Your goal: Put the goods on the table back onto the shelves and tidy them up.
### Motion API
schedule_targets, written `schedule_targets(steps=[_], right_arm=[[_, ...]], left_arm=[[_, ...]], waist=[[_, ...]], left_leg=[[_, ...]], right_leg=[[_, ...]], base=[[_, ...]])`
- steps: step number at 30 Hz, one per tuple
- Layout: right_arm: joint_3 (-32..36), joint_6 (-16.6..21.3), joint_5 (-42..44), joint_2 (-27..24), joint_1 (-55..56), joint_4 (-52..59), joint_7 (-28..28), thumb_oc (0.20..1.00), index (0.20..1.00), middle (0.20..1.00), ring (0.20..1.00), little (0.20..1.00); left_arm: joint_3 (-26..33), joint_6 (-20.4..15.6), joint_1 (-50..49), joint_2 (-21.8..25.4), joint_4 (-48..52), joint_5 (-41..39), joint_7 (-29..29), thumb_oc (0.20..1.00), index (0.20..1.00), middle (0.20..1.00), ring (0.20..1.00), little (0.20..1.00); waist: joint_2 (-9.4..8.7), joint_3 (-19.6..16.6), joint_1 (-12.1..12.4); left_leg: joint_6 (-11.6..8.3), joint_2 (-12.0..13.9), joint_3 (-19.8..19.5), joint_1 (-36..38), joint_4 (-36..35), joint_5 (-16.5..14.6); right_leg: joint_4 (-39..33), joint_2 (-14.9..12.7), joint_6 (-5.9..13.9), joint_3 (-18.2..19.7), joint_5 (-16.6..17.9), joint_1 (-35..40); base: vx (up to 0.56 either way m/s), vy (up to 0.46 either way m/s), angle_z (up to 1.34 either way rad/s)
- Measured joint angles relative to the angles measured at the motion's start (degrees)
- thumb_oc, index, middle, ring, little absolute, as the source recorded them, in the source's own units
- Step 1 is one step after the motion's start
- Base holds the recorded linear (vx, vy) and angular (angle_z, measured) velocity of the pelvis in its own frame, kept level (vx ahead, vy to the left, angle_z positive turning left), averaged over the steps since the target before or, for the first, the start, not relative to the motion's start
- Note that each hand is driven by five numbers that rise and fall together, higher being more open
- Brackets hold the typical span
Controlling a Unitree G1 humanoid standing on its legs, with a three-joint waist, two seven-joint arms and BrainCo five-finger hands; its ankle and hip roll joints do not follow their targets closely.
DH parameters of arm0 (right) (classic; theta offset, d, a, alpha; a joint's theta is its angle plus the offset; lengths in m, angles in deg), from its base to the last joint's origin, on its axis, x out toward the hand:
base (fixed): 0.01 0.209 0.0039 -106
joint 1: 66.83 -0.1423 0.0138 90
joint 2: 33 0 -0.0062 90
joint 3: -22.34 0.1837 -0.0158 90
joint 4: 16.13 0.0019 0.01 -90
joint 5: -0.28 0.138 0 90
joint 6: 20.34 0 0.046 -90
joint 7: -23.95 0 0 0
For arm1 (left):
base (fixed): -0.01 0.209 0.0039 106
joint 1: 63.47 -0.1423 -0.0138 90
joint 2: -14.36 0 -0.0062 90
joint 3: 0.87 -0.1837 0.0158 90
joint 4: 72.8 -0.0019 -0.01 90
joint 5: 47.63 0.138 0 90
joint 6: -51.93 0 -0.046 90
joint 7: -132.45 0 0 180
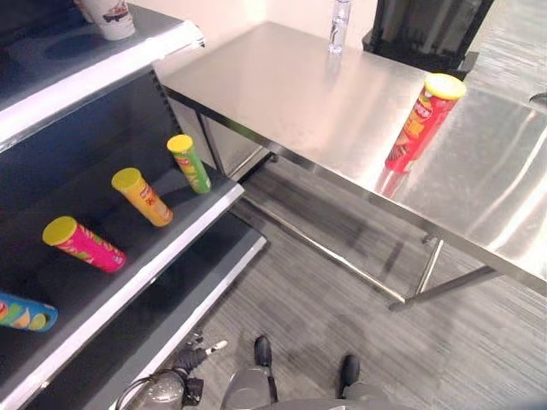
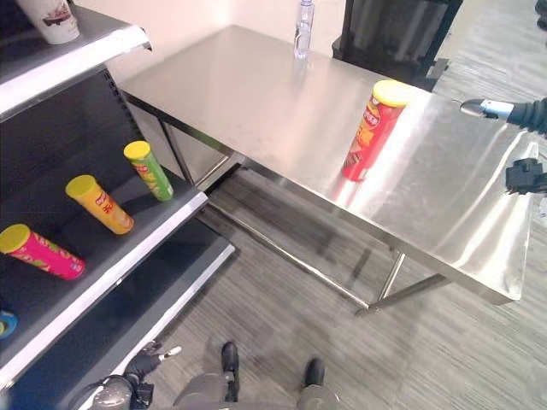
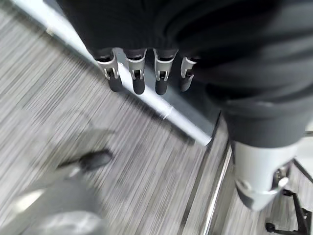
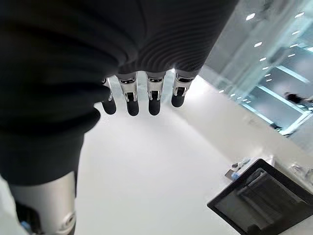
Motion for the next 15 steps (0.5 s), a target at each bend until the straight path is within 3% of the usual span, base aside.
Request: schedule_targets(steps=[2, 3, 5, 8, 11, 12, 14, 15], right_arm=[[-0.01, -0.08, -0.39, 0.67, -0.28, -0.19, -0.04, 1.000, 1.000, 1.000, 1.000, 1.000], [-0.13, -0.30, -0.39, 1.15, -0.24, -0.16, -0.01, 1.000, 1.000, 1.000, 1.000, 1.000], [-0.17, -0.39, -0.42, 1.16, -0.28, -0.17, 0.02, 1.000, 1.000, 1.000, 1.000, 1.000], [-0.12, -0.35, -0.53, 2.19, 0.24, 0.43, 0.01, 1.000, 1.000, 1.000, 1.000, 1.000], [2.86, -0.19, -0.91, 1.68, 0.08, 0.74, 0.01, 1.000, 1.000, 1.000, 1.000, 1.000], [3.48, 0.16, -0.65, 1.63, -0.33, -0.13, -0.14, 1.000, 1.000, 1.000, 1.000, 1.000], [3.81, 0.10, -0.32, 1.40, 1.46, 0.06, -0.03, 1.000, 1.000, 1.000, 1.000, 1.000], [3.77, -0.25, -0.27, 1.59, 3.07, 0.21, 0.14, 1.000, 1.000, 1.000, 1.000, 1.000]], left_arm=[[-0.03, -0.28, 0.62, 0.12, 1.12, -0.49, -0.27, 1.000, 1.000, 1.000, 1.000, 1.000], [-0.03, -0.26, 0.75, 0.16, 1.15, -0.96, -0.34, 1.000, 1.000, 1.000, 1.000, 1.000], [-0.27, -0.19, 2.54, 0.28, 0.88, -1.08, -0.45, 1.000, 1.000, 1.000, 1.000, 1.000], [-0.29, -0.32, 6.80, 0.65, -1.04, -0.92, -1.18, 1.000, 1.000, 1.000, 1.000, 1.000], [-0.32, -0.92, 8.39, 2.00, 0.84, -1.02, -1.28, 1.000, 1.000, 1.000, 1.000, 1.000], [-0.43, -0.95, 9.07, 1.99, 1.03, -1.03, -1.28, 1.000, 1.000, 1.000, 1.000, 1.000], [-0.27, -1.12, 7.94, 1.70, 1.93, -0.90, -1.14, 1.000, 1.000, 1.000, 1.000, 1.000], [-0.39, -0.96, 7.51, 1.93, 2.00, -0.88, -1.16, 1.000, 1.000, 1.000, 1.000, 1.000]], waist=[[-0.13, 0.11, 0.37], [-0.19, 0.21, 0.24], [-0.63, 0.68, -0.32], [-0.25, 1.53, -1.09], [-1.07, 2.36, -1.37], [-0.42, 3.02, -1.27], [-1.07, 2.85, -1.49], [-2.60, 2.91, -1.73]], left_leg=[[1.57, -0.44, 2.06, 1.43, -0.10, -0.32], [2.88, -0.29, 2.49, 1.42, -0.15, 0.95], [3.54, -0.28, 2.44, 1.68, -0.11, 0.40], [3.60, 1.26, 1.08, 1.97, -0.34, 0.27], [3.64, 0.98, -0.45, 1.79, -0.93, 0.15], [3.30, 1.12, -2.02, 1.94, -1.25, 0.38], [2.19, 0.93, -3.19, 2.18, -1.88, 0.68], [1.79, -0.24, -4.21, 2.85, -2.19, 0.84]], right_leg=[[3.25, -1.03, 0.91, 0.49, -0.02, -1.21], [5.05, -1.22, 1.16, 0.24, -0.50, -2.34], [8.60, -1.45, 1.63, 0.27, -0.84, -3.94], [19.83, -2.64, 2.98, 0.60, -2.85, -9.02], [12.45, -4.48, 2.70, 0.62, -3.13, -9.22], [8.55, -5.21, 2.81, 1.40, -2.29, -9.44], [2.81, -4.96, 3.83, 3.52, 0.22, -8.83], [0.30, -5.86, 3.90, 3.45, 1.89, -8.00]], base=[[0.08, 0.121, -0.40], [0.01, 0.070, -0.25], [0.05, 0.020, -0.06], [0.06, -0.072, 0.19], [0.13, -0.156, 0.19], [0.19, -0.206, 0.31], [0.11, -0.112, 0.57], [0.13, -0.133, 0.72]])
